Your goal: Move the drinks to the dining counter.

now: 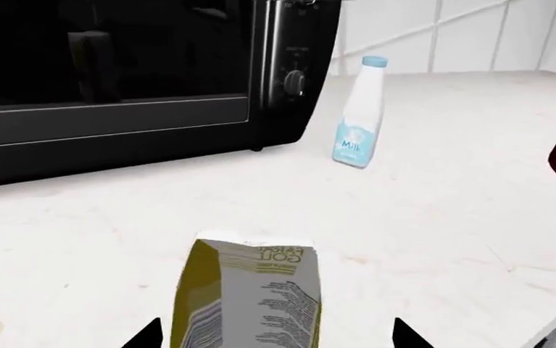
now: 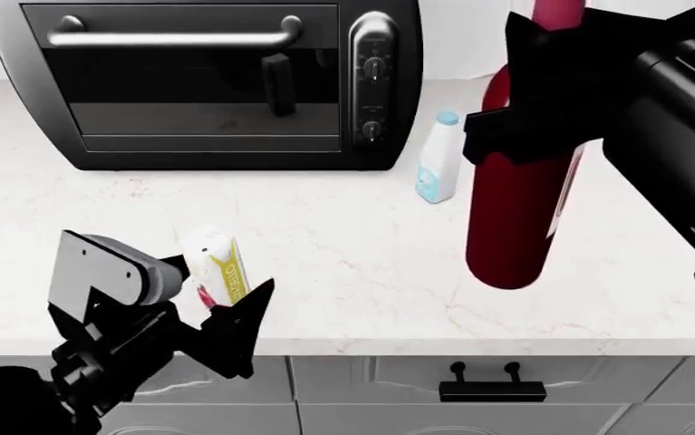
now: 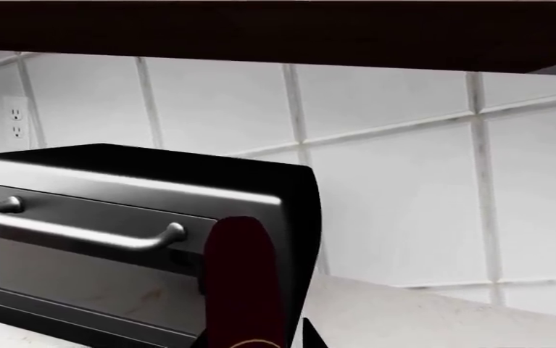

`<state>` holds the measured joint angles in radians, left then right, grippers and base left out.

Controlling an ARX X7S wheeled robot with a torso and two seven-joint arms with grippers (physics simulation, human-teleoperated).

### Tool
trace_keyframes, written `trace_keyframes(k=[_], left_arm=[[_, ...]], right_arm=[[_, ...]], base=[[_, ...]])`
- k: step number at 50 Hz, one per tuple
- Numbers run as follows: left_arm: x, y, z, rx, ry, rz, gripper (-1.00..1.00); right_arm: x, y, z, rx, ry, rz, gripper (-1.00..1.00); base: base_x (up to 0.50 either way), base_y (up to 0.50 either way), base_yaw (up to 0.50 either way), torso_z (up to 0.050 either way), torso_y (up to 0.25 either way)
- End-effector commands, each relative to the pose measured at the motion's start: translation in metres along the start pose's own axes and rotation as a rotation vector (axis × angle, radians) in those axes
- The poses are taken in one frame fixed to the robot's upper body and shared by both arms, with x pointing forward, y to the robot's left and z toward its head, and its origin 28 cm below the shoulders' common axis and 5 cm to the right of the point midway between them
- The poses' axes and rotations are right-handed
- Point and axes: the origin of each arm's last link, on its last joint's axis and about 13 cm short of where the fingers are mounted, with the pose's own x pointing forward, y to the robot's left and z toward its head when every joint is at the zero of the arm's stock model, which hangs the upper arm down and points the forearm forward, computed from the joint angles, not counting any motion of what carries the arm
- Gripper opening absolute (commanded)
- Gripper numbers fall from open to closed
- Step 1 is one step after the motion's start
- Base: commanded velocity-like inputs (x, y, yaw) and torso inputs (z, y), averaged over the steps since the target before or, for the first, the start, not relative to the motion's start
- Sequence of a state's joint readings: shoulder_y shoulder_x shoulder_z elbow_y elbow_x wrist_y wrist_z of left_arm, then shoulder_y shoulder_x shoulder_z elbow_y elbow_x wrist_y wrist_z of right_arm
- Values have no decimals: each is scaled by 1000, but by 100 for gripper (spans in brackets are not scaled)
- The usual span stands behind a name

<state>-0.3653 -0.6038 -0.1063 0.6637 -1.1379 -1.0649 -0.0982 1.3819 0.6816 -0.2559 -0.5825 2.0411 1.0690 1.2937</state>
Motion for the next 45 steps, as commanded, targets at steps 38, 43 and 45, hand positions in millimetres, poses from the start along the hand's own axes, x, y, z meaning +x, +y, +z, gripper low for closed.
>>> trace_keyframes(k=[38,43,45], left_arm=[[-32,-15,27,98,-217,162,-100],[-28,-15,25,97,-203,156,-100],[-28,-15,25,97,-204,155,-100]], right_arm=[[-2,-5,-9,19,-105,-145,-100],[-3,-5,-8,-41,-106,-165,-100],[-8,-3,-10,18,-91,-104,-100]], base=[[-45,0,0,0,1],[-500,0,0,0,0],[-416,0,0,0,0]])
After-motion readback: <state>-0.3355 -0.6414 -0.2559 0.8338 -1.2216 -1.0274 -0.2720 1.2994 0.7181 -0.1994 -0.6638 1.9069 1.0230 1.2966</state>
